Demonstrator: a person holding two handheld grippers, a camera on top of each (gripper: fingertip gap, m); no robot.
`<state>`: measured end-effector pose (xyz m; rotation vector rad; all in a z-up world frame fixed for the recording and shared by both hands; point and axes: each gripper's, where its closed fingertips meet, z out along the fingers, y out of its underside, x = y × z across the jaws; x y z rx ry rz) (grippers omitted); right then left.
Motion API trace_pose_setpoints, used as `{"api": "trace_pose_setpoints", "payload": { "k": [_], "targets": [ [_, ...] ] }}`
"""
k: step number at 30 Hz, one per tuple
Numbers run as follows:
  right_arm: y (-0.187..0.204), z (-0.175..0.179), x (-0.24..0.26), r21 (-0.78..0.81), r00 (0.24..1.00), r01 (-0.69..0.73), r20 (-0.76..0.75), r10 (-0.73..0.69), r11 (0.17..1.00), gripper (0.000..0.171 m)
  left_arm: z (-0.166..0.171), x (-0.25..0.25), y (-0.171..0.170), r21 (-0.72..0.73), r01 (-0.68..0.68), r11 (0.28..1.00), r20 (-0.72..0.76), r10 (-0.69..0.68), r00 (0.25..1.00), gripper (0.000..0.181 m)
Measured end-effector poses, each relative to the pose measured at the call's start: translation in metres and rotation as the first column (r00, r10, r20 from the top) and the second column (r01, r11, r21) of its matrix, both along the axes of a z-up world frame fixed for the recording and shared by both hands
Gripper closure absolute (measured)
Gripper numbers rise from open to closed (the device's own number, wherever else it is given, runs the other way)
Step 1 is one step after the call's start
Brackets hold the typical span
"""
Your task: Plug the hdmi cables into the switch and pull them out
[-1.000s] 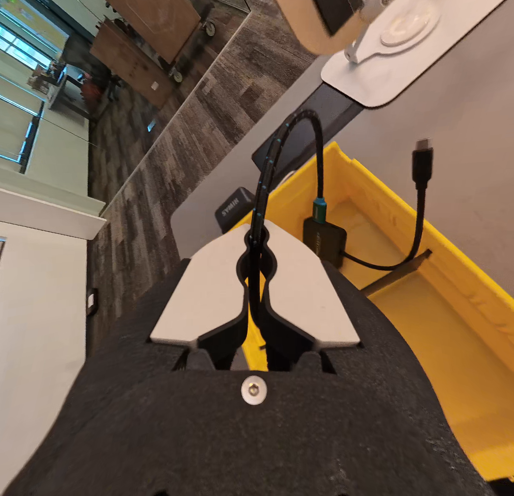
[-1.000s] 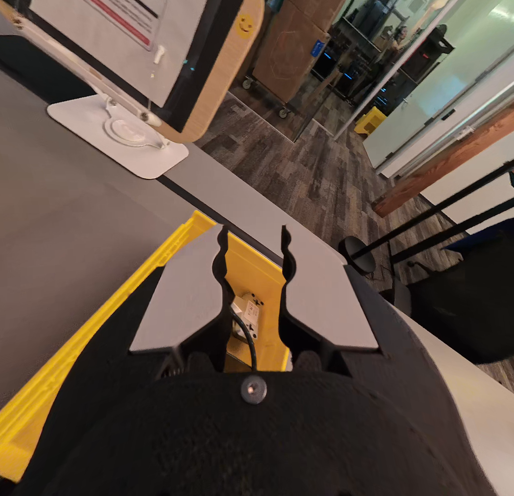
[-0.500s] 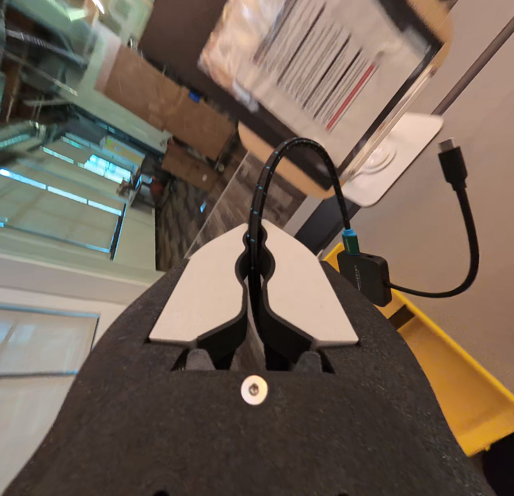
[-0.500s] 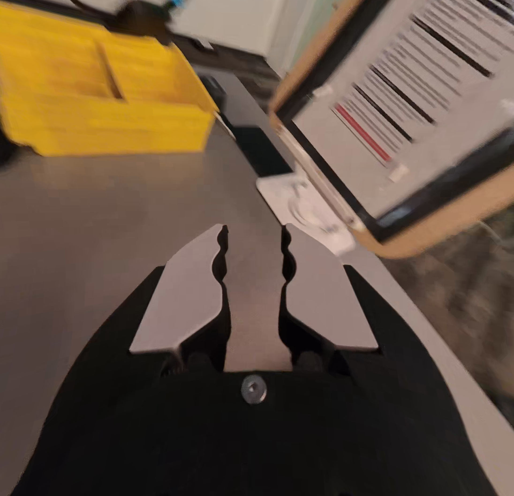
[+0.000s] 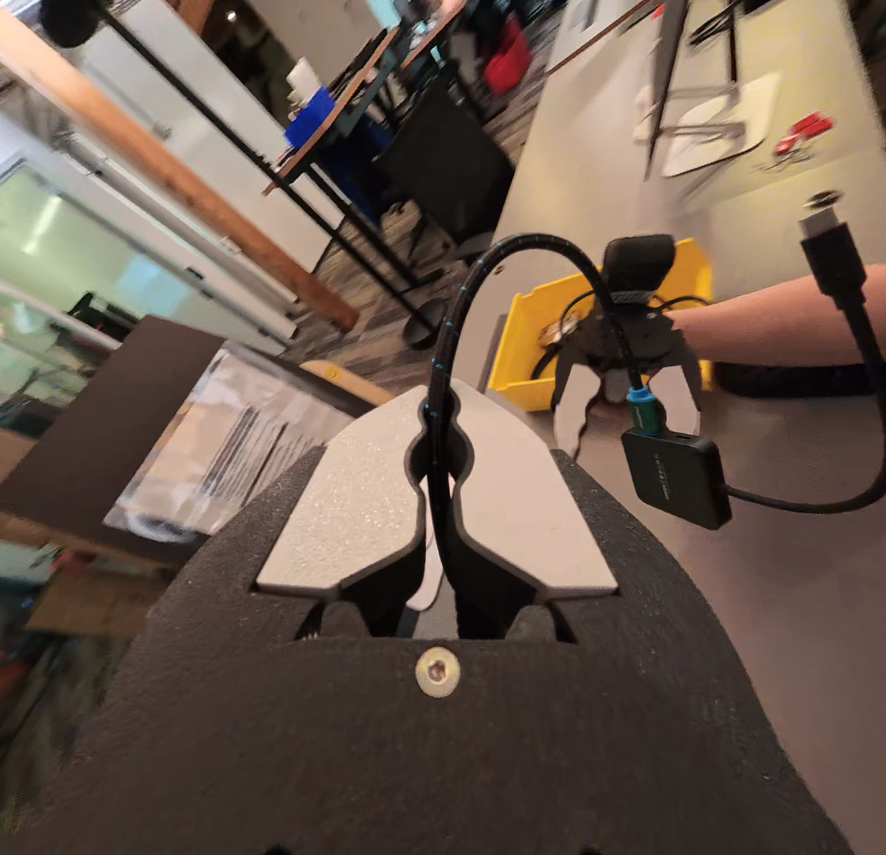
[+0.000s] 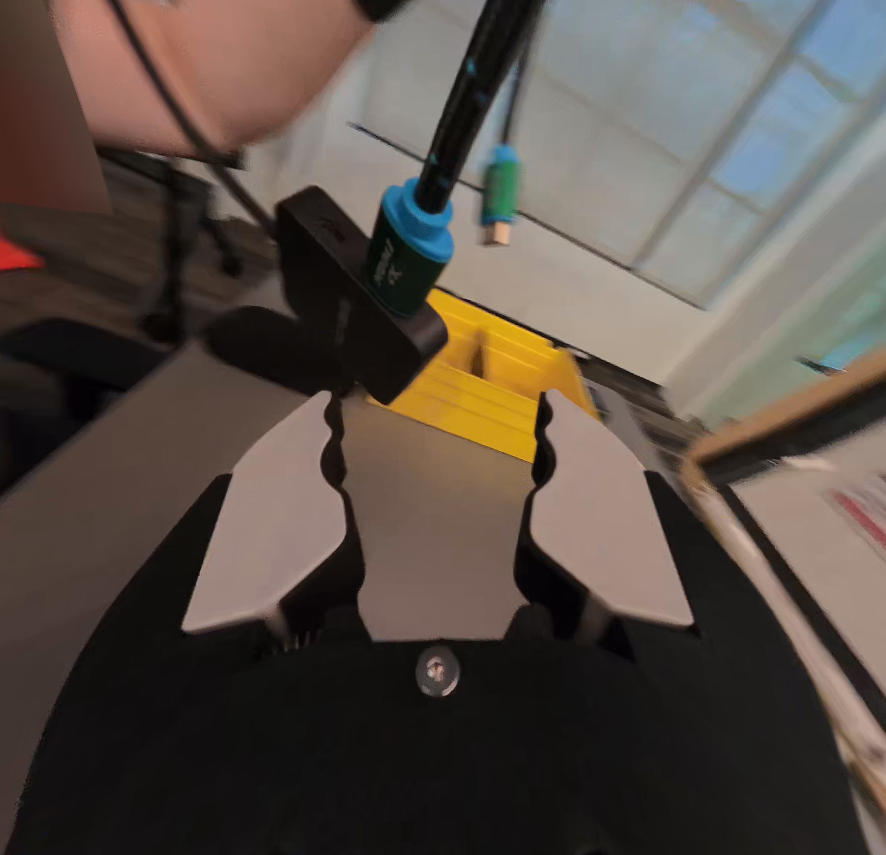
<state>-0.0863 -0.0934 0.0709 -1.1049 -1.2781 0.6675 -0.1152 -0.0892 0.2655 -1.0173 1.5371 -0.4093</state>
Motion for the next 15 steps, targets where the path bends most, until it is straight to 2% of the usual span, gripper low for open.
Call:
{"api": "trace_pose_setpoints", "payload": {
  "k": [2,4,6,7,9,13,15],
  "targets": [
    [-0.026,-0.001,-0.007,-0.044,0.988,-0.153,0.012,0.153,0.987,0.103,-0.003,0.011,-0.009,-0.028,0.049,0.998,-0.006,-0.049,0.999,0.181],
    [-0.044,0.009,-0.012,-0.043,0.968,-0.249,-0.037,0.247,0.968,0.113,-0.007,0.018,-0.01,-0.048,0.066,0.997,-0.01,-0.066,0.998,0.181],
    [-0.057,0.006,-0.012,-0.062,0.946,-0.322,-0.002,0.323,0.945,0.148,-0.008,0.021,-0.005,-0.062,0.064,0.996,0.0,-0.064,0.998,0.18],
    [-0.059,0.002,-0.012,-0.07,0.942,-0.332,0.026,0.335,0.941,0.152,-0.009,0.022,-0.002,-0.072,0.064,0.995,0.006,-0.064,0.998,0.18],
    [-0.057,0.002,-0.011,-0.047,0.947,-0.314,0.052,0.316,0.948,0.156,-0.011,0.021,0.006,-0.118,0.051,0.992,0.019,-0.049,0.999,0.177],
    [-0.039,0.007,-0.005,0.101,0.982,-0.175,0.082,0.168,0.979,0.156,-0.019,0.011,0.023,-0.242,-0.008,0.97,0.046,0.02,0.999,0.125],
    [-0.029,0.009,0.0,0.181,0.992,-0.096,0.101,0.079,0.979,0.156,-0.026,0.0,0.027,-0.253,-0.027,0.967,0.051,0.041,0.998,0.119]
  ]
}}
